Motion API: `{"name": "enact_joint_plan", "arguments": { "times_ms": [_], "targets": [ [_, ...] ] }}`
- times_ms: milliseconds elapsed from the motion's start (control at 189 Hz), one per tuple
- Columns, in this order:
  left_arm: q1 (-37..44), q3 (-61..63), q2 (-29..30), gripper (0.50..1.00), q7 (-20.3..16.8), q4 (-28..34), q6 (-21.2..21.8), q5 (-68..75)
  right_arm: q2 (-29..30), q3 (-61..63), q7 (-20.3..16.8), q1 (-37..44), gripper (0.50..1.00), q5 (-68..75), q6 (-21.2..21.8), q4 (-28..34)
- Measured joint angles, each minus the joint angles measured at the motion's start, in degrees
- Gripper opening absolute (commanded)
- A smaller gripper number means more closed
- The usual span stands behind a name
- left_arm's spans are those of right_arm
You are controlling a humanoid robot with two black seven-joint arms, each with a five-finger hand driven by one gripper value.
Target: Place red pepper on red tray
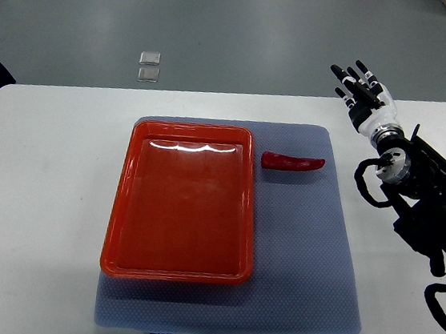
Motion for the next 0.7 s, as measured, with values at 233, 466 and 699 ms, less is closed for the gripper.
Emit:
{"name": "enact_joint_plan", "arguments": {
  "times_ms": [233, 466, 699],
  "targets": [
    [-0.05, -0.14, 0.0, 1.0, -0.32, 0.07, 0.08, -0.02, 0.0, -0.05, 0.0, 0.0, 0.915, 0.01, -0.05, 0.0],
    [-0.06, 0.07, 0.0, 1.0, -0.36, 0.0, 0.08, -0.02, -0.01, -0.08, 0.16, 0.01, 0.915, 0.03, -0.07, 0.0],
    [-0.02, 0.14, 0.0, 1.0, -0.36, 0.0, 0.08, 0.01, -0.07, 0.04, 0.18, -0.16, 0.915, 0.02, -0.05, 0.0]
  ]
}}
